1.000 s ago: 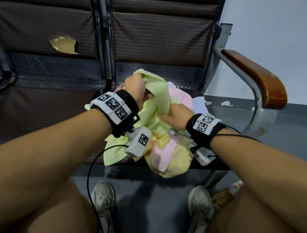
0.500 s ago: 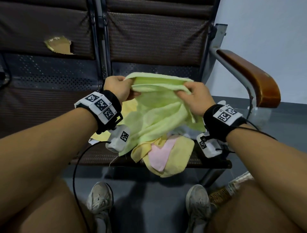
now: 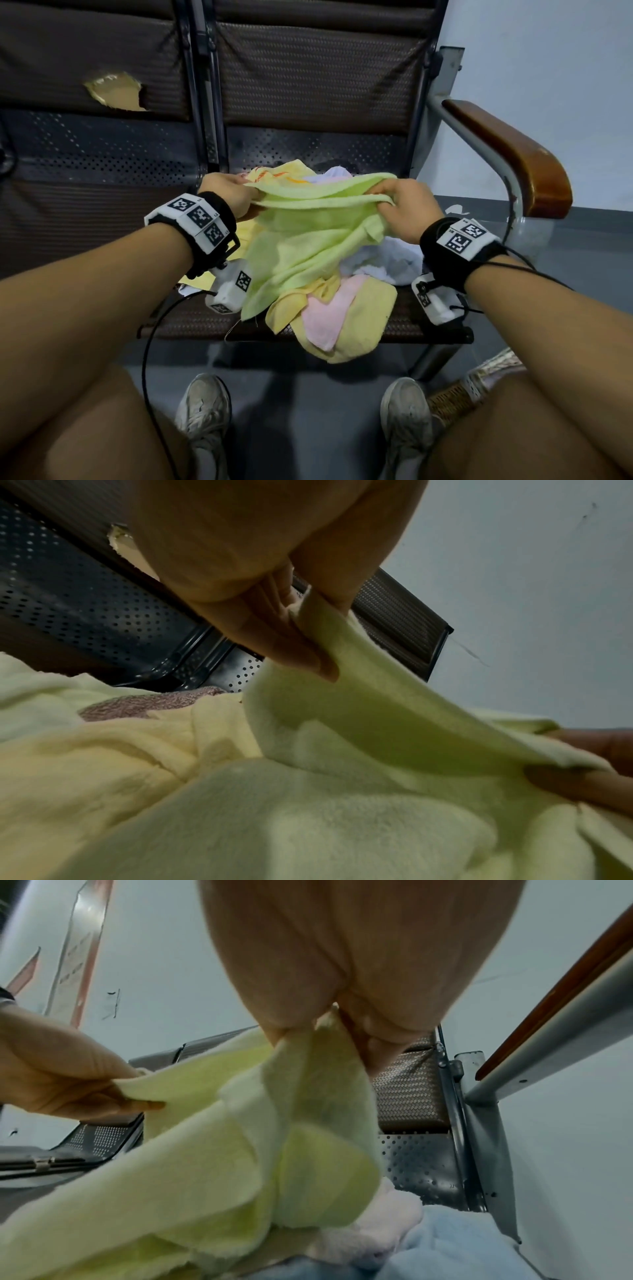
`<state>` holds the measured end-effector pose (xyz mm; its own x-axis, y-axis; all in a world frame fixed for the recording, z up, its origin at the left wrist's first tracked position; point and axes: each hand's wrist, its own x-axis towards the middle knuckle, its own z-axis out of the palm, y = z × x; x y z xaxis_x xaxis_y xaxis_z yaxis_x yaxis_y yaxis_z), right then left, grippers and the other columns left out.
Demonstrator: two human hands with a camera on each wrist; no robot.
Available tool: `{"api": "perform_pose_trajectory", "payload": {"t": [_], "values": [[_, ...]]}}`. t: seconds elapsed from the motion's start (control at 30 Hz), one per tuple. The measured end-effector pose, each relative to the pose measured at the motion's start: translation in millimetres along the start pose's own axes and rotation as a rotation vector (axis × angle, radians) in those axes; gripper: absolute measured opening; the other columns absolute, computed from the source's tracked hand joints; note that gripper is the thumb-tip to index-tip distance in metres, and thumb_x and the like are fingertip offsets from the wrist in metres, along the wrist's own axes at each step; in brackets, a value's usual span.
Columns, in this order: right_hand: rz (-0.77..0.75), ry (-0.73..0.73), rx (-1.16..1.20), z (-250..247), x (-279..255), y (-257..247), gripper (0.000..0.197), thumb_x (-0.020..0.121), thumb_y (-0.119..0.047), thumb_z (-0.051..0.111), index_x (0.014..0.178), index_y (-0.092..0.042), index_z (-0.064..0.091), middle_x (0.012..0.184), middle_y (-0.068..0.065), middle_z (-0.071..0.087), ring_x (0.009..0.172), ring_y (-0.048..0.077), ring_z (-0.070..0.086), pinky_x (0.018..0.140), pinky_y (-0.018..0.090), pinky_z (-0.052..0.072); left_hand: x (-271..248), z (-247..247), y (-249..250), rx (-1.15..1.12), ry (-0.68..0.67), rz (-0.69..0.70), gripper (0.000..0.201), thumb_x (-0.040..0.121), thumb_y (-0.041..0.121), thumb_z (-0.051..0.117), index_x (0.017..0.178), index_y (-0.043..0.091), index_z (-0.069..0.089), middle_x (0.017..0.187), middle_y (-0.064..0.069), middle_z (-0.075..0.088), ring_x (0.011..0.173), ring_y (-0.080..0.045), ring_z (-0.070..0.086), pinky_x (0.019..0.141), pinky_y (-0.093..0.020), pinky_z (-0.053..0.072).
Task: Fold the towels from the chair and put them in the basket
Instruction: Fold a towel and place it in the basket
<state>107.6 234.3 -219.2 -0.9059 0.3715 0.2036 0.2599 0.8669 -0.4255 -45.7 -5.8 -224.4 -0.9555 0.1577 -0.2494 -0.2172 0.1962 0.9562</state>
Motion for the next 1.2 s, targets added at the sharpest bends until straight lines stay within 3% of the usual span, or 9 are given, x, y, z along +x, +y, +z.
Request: {"api": "perform_pose_trajectory", "payload": {"t": [0.07, 0.23, 0.5, 0.67, 0.73, 0.87, 0.97, 1.07, 1.2], "values": [[-0.014, -0.005, -0.011, -1.3, -0.6, 1.5, 0.029, 0.087, -0.014, 0.057, 0.108, -0.023, 0.075, 0.111, 0.000, 0.073, 0.108, 0.023, 0.063, 0.098, 0.032, 0.049, 2.2, -3.0, -1.6, -0.009, -0.004, 0.000, 0.008, 0.089, 0.006, 0.069, 0.082, 0.005, 0.064, 0.072, -0.019, 0.069, 0.046, -0.023, 0.069, 0.041, -0.024, 0.052], [0.053, -0.224, -0.260, 4.2, -9.0, 14.6, 0.024, 0.089, -0.027, 0.059, 0.080, -0.009, 0.072, 0.073, 0.012, 0.063, 0.078, 0.032, 0.059, 0.067, 0.034, 0.047, 8.9, -9.3, 3.9, -0.162, 0.084, -0.012, 0.025, 0.097, 0.018, 0.040, 0.092, 0.006, 0.062, 0.070, -0.017, 0.071, 0.052, -0.029, 0.071, 0.043, -0.027, 0.053], [0.090, -0.100, 0.018, 4.9, -6.6, 21.8, 0.030, 0.090, -0.019, 0.050, 0.091, -0.003, 0.074, 0.072, 0.015, 0.067, 0.063, 0.023, 0.054, 0.053, 0.029, 0.038, 11.0, -9.7, -1.6, -0.026, 0.077, -0.001, 0.024, 0.101, 0.009, 0.045, 0.114, 0.004, 0.065, 0.072, -0.013, 0.064, 0.035, -0.013, 0.061, 0.037, -0.019, 0.048], [0.132, -0.047, 0.209, 2.1, -5.8, 14.9, 0.031, 0.085, -0.004, 0.046, 0.074, -0.022, 0.070, 0.078, 0.002, 0.068, 0.076, 0.023, 0.058, 0.059, 0.025, 0.040, 6.6, -9.4, 7.1, -0.159, -0.040, 0.055, 0.025, 0.095, -0.004, 0.053, 0.113, 0.000, 0.069, 0.094, -0.013, 0.070, 0.078, -0.021, 0.068, 0.069, -0.026, 0.060], [0.162, -0.005, 0.237, -0.6, -5.8, 10.4, 0.037, 0.083, 0.001, 0.044, 0.073, -0.027, 0.065, 0.073, -0.008, 0.062, 0.079, 0.024, 0.058, 0.065, 0.025, 0.040, 2.0, -7.9, 14.7, -0.206, -0.059, 0.057, 0.028, 0.097, -0.005, 0.046, 0.108, 0.003, 0.070, 0.086, -0.010, 0.069, 0.072, -0.018, 0.065, 0.064, -0.025, 0.057], [0.176, 0.145, 0.268, -11.7, -1.3, 2.4, 0.025, 0.084, -0.004, 0.039, 0.073, -0.004, 0.061, 0.069, 0.012, 0.059, 0.073, 0.030, 0.054, 0.065, 0.036, 0.042, -4.0, -8.4, 32.6, -0.210, 0.003, 0.130, 0.031, 0.099, -0.001, 0.040, 0.086, 0.002, 0.068, 0.063, -0.009, 0.060, 0.041, -0.011, 0.052, 0.046, -0.020, 0.046], [0.125, 0.265, 0.264, -26.7, 4.1, -3.8, 0.032, 0.090, -0.017, 0.042, 0.059, -0.013, 0.048, 0.057, 0.000, 0.045, 0.064, 0.024, 0.046, 0.061, 0.032, 0.032, -1.2, -14.8, 43.8, 0.045, 0.082, 0.311, 0.039, 0.102, 0.018, 0.044, 0.076, -0.005, 0.062, 0.068, -0.021, 0.059, 0.058, -0.031, 0.060, 0.060, -0.036, 0.057], [0.009, 0.260, 0.141, -48.0, 8.7, -7.4, 0.031, 0.095, -0.028, 0.053, 0.073, -0.011, 0.066, 0.067, 0.003, 0.060, 0.072, 0.026, 0.056, 0.065, 0.032, 0.038, -2.5, -26.7, 63.8, 0.322, 0.227, 0.431, 0.052, 0.102, 0.036, 0.040, 0.063, 0.004, 0.052, 0.066, -0.013, 0.057, 0.076, -0.037, 0.061, 0.070, -0.042, 0.050], [-0.059, 0.359, 0.138, -79.3, 15.5, -9.4, 0.020, 0.092, -0.037, 0.067, 0.092, -0.020, 0.079, 0.077, -0.011, 0.064, 0.075, 0.011, 0.057, 0.075, 0.023, 0.042, -8.5, -32.5, 96.2, 0.251, 0.271, 0.451, 0.050, 0.104, 0.039, 0.033, 0.090, 0.000, 0.061, 0.107, -0.026, 0.066, 0.105, -0.041, 0.060, 0.087, -0.042, 0.047]]}}
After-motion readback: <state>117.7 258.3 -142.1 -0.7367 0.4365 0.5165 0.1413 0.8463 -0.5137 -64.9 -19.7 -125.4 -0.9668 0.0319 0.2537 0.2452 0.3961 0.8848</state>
